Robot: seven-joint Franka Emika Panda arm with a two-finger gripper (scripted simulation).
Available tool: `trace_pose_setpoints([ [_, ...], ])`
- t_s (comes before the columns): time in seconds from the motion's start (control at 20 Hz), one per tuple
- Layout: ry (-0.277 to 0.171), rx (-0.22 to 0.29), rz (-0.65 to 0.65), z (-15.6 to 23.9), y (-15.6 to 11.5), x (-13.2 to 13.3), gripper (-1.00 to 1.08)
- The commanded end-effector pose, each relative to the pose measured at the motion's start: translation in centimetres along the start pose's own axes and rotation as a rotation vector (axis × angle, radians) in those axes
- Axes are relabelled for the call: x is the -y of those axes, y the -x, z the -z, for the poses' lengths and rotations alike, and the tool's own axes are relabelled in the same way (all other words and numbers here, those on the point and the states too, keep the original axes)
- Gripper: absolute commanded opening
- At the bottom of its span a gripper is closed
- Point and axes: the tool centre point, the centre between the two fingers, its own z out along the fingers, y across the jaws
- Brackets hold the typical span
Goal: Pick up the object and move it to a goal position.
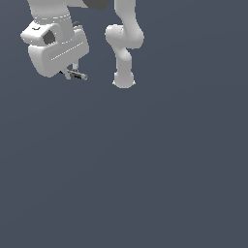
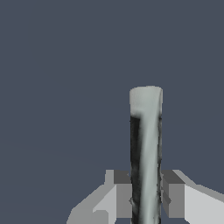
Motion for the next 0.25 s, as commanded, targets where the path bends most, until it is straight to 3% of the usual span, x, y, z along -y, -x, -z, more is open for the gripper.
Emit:
trace_pose_setpoints([
  [0.0,-0.001,0.0,0.001,0.76,0.53,0.17,-1.0],
  [0.2,-0.001,0.001,0.001,1.15,0.82,0.19,-1.0],
])
